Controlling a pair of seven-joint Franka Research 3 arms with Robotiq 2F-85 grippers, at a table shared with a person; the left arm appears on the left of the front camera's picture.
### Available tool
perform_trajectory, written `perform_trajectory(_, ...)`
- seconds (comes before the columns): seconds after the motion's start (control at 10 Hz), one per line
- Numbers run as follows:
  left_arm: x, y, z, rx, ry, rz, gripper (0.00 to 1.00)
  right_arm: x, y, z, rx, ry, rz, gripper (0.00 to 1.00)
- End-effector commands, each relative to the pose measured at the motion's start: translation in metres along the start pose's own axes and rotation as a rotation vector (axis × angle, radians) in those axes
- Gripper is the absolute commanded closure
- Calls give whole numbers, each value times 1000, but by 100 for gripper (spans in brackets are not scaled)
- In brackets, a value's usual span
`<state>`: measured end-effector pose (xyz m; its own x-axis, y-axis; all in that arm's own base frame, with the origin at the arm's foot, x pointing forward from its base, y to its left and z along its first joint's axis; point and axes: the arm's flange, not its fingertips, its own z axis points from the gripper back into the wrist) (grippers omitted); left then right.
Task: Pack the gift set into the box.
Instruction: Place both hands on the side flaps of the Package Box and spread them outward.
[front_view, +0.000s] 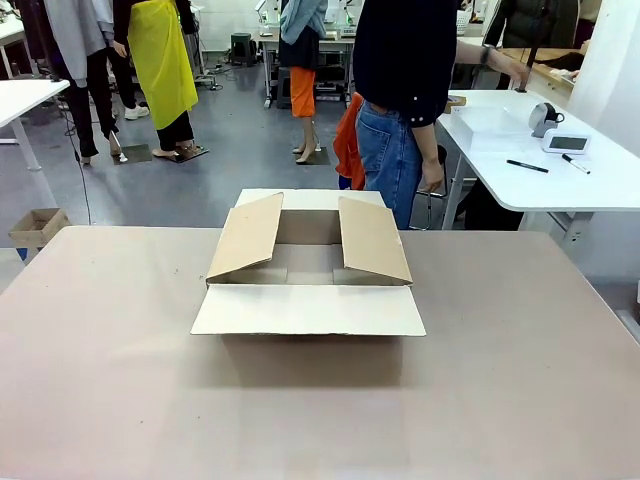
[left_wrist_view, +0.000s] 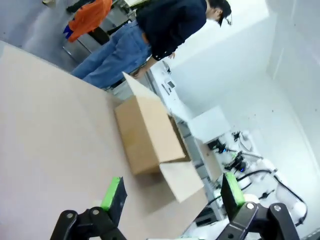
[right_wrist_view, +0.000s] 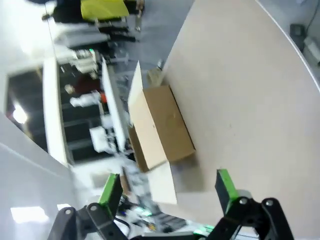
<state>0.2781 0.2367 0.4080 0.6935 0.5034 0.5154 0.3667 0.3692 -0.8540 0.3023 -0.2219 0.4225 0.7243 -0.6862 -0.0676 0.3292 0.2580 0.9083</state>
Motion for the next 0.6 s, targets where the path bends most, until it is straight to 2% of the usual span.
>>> perform_trajectory(0.0,1,-3,19,28,44,-47,0,-11,31,10,-66,49,138,0)
perform_trajectory(0.4,1,-3,19,28,44,-47,0,-11,31,10,-66,49,138,0)
perform_trajectory(0.5,-1,1,17,25,51,-12,0,-11,31,10,-66,49,138,0)
